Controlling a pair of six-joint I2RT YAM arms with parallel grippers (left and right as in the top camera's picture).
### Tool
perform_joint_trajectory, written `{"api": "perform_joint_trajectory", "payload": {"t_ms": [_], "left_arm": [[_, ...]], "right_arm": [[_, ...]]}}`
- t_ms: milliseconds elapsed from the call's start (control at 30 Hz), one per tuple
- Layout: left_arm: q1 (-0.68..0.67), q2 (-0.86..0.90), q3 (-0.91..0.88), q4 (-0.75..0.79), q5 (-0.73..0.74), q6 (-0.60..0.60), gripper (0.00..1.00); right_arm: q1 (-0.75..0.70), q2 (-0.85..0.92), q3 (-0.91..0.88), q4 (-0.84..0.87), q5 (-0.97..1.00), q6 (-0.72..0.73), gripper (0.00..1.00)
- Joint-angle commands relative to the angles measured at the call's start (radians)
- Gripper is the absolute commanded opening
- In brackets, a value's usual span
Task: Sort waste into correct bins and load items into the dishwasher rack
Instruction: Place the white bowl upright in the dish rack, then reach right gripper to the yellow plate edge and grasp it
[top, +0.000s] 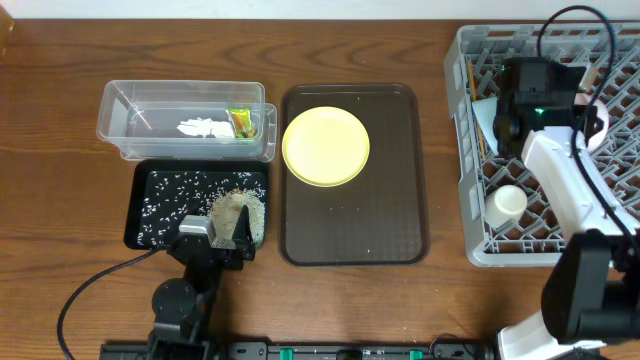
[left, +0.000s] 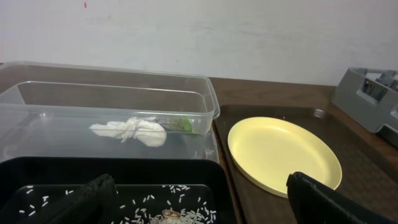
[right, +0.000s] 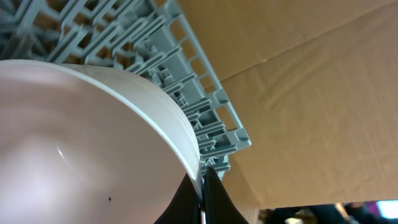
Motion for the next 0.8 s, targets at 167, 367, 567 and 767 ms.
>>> {"api": "perform_joint_trajectory", "payload": {"t_ms": [167,367,567,767], "left_arm": [[0.004,-0.008,-0.027,-0.017,-0.004,0.005,0.9],[0.004,-0.008,-0.027,-0.017,-0.004,0.005,0.9],[0.004,-0.008,-0.027,-0.017,-0.004,0.005,0.9],[0.004,-0.008,-0.027,-0.017,-0.004,0.005,0.9]], "right_arm": [[0.074,0.074,0.001,-0.014,0.021,-0.048,0.01],[0.143,0.068,0.001,-0.056,0.021,-0.047,0.17],[0.219,-0.007,0.003,-0.109,-0.022,0.019,0.75],[0.335,-0.213,0.014,-0.222,-0.568,0.125,0.73]]}}
